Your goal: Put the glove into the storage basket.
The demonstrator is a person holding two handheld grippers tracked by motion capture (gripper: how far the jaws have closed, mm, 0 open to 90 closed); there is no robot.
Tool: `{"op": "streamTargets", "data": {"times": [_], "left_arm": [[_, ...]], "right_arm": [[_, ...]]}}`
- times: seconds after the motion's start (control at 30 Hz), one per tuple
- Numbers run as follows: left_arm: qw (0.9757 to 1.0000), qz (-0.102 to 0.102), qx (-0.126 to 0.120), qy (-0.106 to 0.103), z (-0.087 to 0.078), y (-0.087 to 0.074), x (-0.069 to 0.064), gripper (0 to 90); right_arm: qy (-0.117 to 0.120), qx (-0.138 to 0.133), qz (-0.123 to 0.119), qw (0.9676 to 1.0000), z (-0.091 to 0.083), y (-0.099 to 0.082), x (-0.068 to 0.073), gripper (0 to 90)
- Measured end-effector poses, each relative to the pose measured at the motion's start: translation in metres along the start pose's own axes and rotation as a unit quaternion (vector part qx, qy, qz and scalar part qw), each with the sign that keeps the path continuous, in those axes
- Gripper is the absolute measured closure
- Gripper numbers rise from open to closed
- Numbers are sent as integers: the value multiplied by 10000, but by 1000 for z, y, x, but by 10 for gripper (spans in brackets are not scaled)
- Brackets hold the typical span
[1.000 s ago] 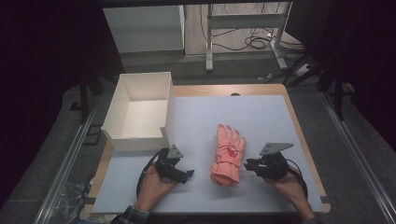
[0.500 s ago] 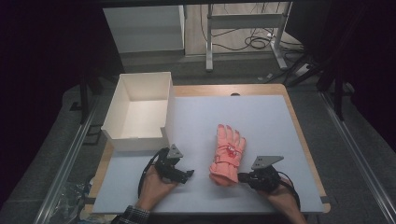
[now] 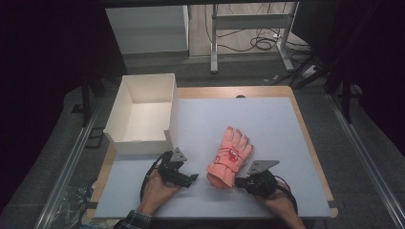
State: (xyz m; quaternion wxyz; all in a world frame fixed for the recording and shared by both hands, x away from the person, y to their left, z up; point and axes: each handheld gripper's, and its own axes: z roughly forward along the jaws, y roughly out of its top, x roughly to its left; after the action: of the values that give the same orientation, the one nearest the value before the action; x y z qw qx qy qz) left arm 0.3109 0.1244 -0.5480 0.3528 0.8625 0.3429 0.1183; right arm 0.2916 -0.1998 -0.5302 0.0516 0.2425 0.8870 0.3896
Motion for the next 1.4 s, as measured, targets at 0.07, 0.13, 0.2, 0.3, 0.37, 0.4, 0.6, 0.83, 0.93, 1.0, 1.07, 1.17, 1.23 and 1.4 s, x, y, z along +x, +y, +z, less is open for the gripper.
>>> {"op": "streamTargets", "data": {"times": [0.07, 0.13, 0.2, 0.3, 0.37, 0.4, 0.6, 0.83, 0.93, 1.0, 1.07, 1.17, 1.23, 1.4], "left_arm": [[10000, 34, 39, -10, -2, -2, 2, 34], [10000, 42, 40, -20, -4, -4, 5, 32], [10000, 57, -11, -59, -5, -6, 6, 32], [10000, 67, -5, -57, -4, -6, 6, 27], [10000, 67, -3, -66, -4, -6, 6, 23], [9999, 77, 4, -76, -4, -6, 6, 21], [9999, 70, 4, -85, -4, -6, 6, 18], [9999, 72, 3, -83, -4, -6, 6, 18], [9999, 74, 2, -83, -4, -6, 6, 17], [9999, 75, 0, -84, -4, -6, 6, 18], [9999, 77, -7, -81, -4, -6, 5, 20], [9999, 104, 3, -108, -5, -6, 5, 20], [9998, 120, 50, -128, -7, -6, 5, 21], [9998, 120, 80, -149, -11, -4, 6, 17]], "right_arm": [[1, -16, 1, 10000, 4, 3, 2, 830], [-6, -17, -25, 10000, 7, 5, 3, 830], [-26, -2, -45, 10000, 11, 8, 6, 831], [-51, 2, -47, 10000, 17, 13, 9, 832], [-48, 7, -36, 10000, 20, 17, 10, 832], [-54, 6, -15, 10000, 23, 18, 10, 832], [-102, -4, -41, 9999, 34, 28, 12, 832], [-162, 17, -118, 9998, 36, 30, 13, 800], [-223, -9, -75, 9997, 28, 27, 11, 789], [-293, -61, -38, 9995, 22, 23, 8, 775], [-421, -105, 0, 9991, 14, 18, 3, 760], [-594, -162, 93, 9981, 2, 12, -5, 737], [-726, -228, 204, 9969, -8, 6, -12, 721], [-1037, -328, 385, 9933, -26, -5, -27, 671]]}}
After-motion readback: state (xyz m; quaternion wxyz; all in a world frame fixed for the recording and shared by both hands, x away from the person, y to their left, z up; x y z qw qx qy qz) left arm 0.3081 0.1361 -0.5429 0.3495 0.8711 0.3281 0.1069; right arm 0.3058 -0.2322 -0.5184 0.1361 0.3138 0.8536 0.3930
